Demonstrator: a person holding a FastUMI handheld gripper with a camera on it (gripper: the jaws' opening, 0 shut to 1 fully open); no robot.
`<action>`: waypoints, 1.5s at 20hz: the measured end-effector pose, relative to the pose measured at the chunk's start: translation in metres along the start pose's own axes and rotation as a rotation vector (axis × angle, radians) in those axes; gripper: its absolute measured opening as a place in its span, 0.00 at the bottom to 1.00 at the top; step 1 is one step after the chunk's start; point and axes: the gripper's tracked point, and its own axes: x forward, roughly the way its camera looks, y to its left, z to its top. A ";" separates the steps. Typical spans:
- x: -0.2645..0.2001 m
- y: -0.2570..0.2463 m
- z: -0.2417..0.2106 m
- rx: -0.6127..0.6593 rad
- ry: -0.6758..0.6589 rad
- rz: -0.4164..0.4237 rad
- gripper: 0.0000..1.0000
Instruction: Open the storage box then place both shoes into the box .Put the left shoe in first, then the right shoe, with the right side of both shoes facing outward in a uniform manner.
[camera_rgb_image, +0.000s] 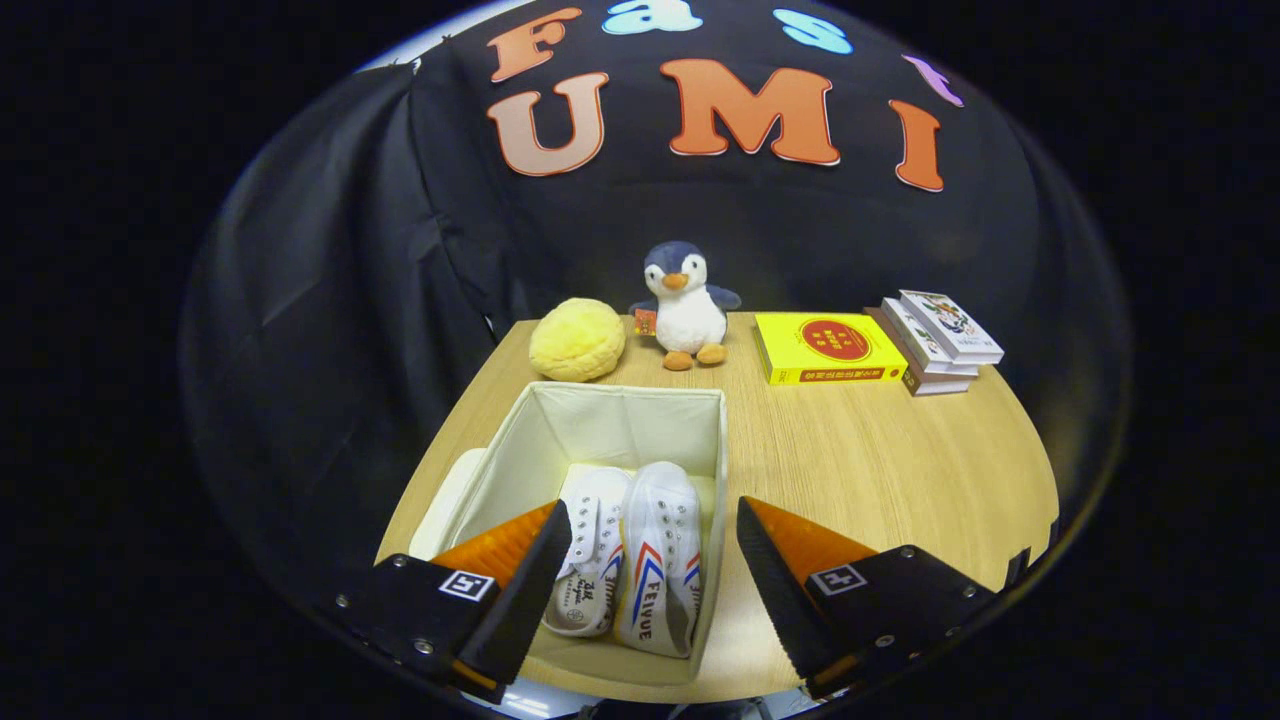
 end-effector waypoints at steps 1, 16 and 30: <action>-0.006 -0.007 0.001 -0.005 -0.013 -0.002 0.98; -0.065 -0.213 0.014 0.093 -0.144 -0.170 0.98; -0.088 -0.314 0.034 0.130 -0.206 -0.193 0.98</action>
